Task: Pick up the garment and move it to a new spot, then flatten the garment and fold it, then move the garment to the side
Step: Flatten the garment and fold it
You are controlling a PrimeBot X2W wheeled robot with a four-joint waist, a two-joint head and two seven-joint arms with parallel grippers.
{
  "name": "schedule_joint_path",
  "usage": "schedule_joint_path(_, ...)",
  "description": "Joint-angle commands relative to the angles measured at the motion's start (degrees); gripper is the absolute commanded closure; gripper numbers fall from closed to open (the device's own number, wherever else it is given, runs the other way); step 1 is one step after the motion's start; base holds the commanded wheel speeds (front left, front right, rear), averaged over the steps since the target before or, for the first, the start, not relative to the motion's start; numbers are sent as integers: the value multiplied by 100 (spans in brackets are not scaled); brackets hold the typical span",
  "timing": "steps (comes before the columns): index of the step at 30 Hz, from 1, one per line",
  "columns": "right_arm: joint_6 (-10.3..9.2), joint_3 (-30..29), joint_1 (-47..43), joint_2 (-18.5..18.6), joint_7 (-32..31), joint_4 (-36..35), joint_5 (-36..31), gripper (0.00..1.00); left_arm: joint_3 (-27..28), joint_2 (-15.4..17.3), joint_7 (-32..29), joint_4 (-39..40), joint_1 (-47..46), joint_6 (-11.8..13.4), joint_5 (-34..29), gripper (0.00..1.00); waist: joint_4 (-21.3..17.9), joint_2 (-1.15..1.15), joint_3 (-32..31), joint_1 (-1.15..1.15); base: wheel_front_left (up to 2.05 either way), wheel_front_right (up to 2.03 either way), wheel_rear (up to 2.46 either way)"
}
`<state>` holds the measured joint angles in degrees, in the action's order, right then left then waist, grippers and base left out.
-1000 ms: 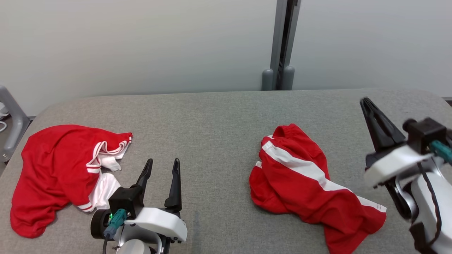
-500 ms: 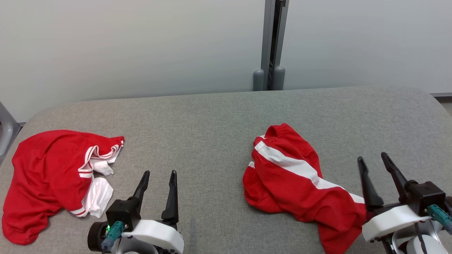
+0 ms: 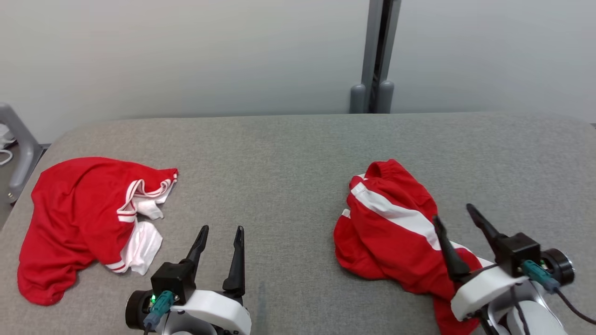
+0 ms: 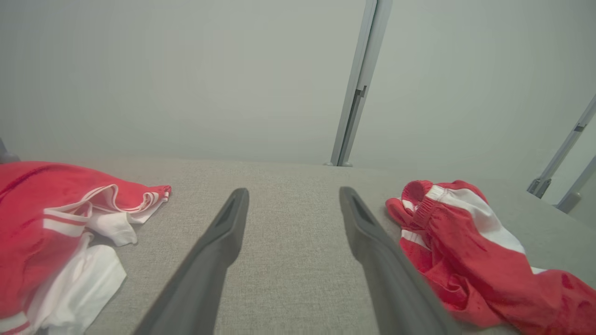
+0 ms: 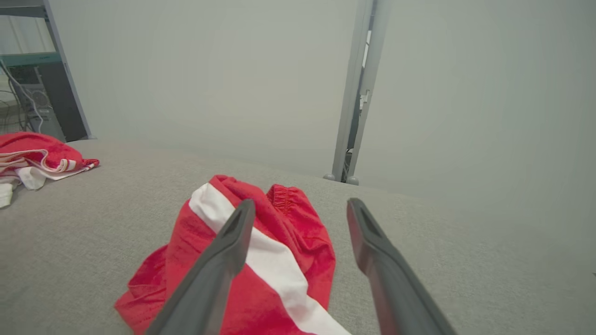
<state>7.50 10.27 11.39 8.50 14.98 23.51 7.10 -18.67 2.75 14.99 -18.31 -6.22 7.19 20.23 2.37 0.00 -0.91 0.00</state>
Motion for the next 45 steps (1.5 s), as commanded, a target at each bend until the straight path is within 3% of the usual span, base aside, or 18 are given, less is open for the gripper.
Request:
schedule_joint_path(1, -1, 173, 156, 86, 10, 135, 57, 0, -28, 28, 24, -24, -67, 14, 26, 0, 110, 0, 80, 0, 0, 0, 0)
schedule_joint_path(9, -1, 1273, 1097, 428, -87, 1167, 549, 0, -267, 27, 24, -12, -209, 104, 155, 0, 654, 0, 444, 0, 0, 0, 0)
schedule_joint_path(19, -1, 1832, 1765, 543, -11, 2112, 1012, 0, -382, 27, 24, 35, -312, 133, 182, 0, 1014, 0, 590, 0, 0, 0, 0)
schedule_joint_path(20, -1, 1905, 1800, 541, -10, 2186, 1078, 19, -393, 27, 24, 35, -320, 142, 184, 0, 1037, 0, 596, 0, 0, 0, 0)
schedule_joint_path(21, -1, 2005, 1855, 557, -14, 2236, 1117, 96, -406, 27, 24, 41, -331, 150, 190, 0, 1058, 0, 607, 0, 0, 0, 0)
schedule_joint_path(22, -1, 2090, 1903, 585, -6, 2280, 1169, 100, -419, 26, 24, 44, -337, 161, 195, 0, 1075, 0, 610, 0, 0, 0, 0)
schedule_joint_path(27, -1, 2303, 2210, 597, 31, 2171, 1306, 100, -427, 27, 24, 4, -282, 191, 213, 0, 1082, 0, 519, 0, 0, 0, 0)
schedule_joint_path(37, -1, 2556, 3154, 333, 35, 1031, 1672, 100, -360, 28, 24, -47, -135, 131, 184, 0, 882, 0, 149, 0, 0, 0, 0)
schedule_joint_path(42, -1, 1941, 3555, 240, 31, 366, 2094, 100, -323, 28, 24, -82, -16, 108, 154, 0, 807, 0, -36, 0, 0, 0, 0)
schedule_joint_path(45, -1, 1382, 3432, 204, 30, 430, 2190, 100, -300, 28, 24, -82, 27, 95, 143, 0, 778, 0, -92, 0, 0, 0, 0)
